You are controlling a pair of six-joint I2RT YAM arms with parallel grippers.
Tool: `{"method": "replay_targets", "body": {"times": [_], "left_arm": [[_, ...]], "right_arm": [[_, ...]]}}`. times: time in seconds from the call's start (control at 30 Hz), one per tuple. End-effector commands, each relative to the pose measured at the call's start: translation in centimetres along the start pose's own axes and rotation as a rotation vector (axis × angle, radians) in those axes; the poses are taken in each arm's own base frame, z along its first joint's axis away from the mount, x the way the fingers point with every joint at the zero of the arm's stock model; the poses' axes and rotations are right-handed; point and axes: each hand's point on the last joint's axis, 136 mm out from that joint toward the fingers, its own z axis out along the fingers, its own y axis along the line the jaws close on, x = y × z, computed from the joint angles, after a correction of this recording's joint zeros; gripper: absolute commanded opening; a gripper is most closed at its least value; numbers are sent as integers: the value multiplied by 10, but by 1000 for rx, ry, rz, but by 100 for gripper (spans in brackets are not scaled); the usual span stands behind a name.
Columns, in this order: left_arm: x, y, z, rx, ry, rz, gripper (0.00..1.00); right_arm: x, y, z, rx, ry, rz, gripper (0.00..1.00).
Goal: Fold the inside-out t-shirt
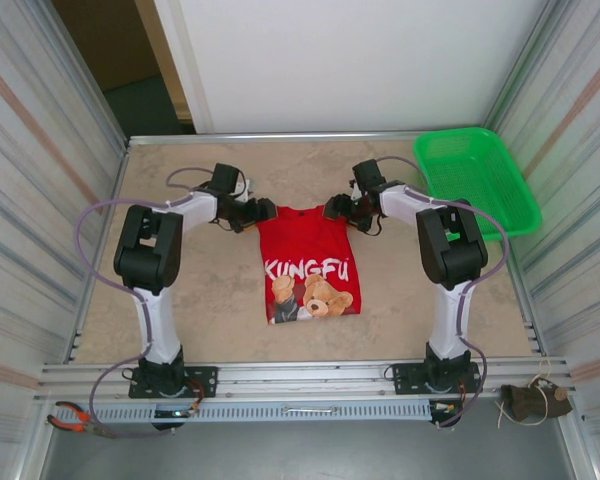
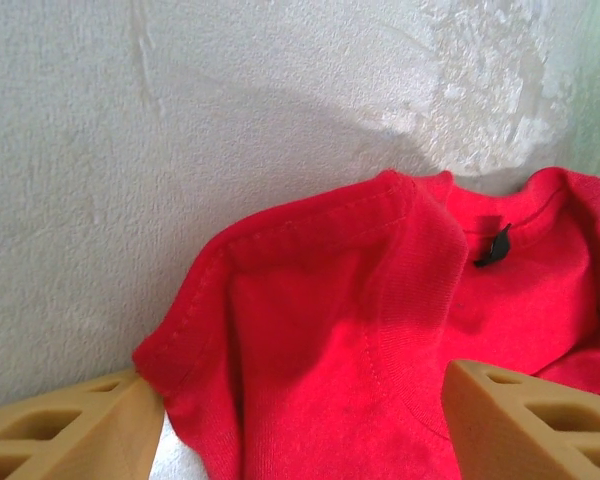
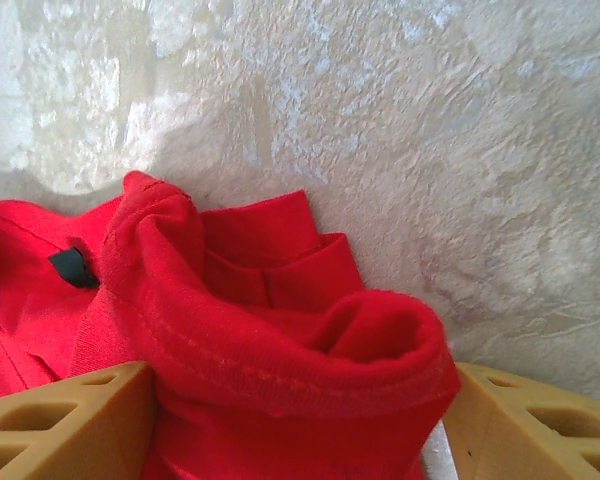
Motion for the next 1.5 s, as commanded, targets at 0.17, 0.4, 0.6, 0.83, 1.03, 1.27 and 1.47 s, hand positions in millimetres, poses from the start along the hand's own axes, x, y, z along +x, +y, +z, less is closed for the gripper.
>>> {"method": "replay_targets", "body": {"times": [0.17,0.4,0.6,0.83,1.03,1.27,1.47], "left_arm": [[43,-37,21,107,108,-21,73],[50,-31,17,62,88,-31,71],[47,-22,22,41,76,-57,62],[43,-19,24,27,73,-61,52],[31,-12,24,76,56,-107,0],[-8,-37,-12,157,-48,-75,0],[-41,-53,-28,198,-101,-49,0]], "right_arm": [[15,20,3,-99,26,4,73],[21,12,4,-74,20,11,70],[15,21,9,-87,26,4,48],[16,19,20,-83,53,20,33],[0,14,5,-175,12,100,0],[-31,46,-47,-296,-89,85,0],[-53,56,-54,-314,-128,103,0]]}}
